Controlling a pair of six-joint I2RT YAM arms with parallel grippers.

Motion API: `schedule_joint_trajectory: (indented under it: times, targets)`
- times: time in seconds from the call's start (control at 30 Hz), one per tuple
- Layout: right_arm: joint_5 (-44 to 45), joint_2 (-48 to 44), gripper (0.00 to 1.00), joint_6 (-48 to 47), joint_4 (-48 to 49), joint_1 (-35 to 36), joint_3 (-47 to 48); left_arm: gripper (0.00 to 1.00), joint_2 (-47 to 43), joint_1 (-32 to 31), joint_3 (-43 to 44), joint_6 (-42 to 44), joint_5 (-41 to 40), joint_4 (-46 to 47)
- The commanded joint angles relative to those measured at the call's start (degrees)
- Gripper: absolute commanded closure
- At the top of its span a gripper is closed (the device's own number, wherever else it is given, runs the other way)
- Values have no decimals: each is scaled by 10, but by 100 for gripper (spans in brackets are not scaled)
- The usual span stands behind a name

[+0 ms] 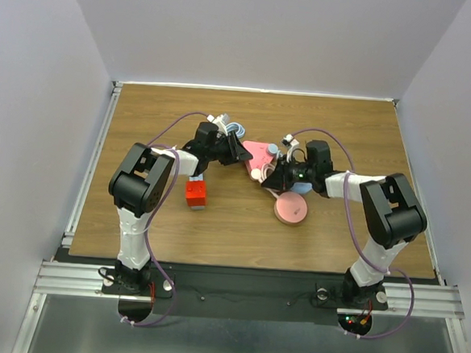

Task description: Insert the plug

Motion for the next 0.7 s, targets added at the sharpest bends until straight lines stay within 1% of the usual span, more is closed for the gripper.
schedule_joint_trajectory:
  times: [0.0, 0.2, 0.43, 0.67]
  targets:
    - [-4, -26, 100, 7, 73, -26, 4, 100, 8, 5, -7, 72, 3, -84]
    - [19, -29, 100, 24, 104, -40, 2, 100, 15, 8, -7, 75, 7, -86]
    - [15, -23, 100, 35, 133, -52, -5, 100, 17, 8, -3, 76, 12, -86]
    - [41, -16, 100, 40, 141, -61, -7, 100, 20, 8, -1, 78, 16, -89]
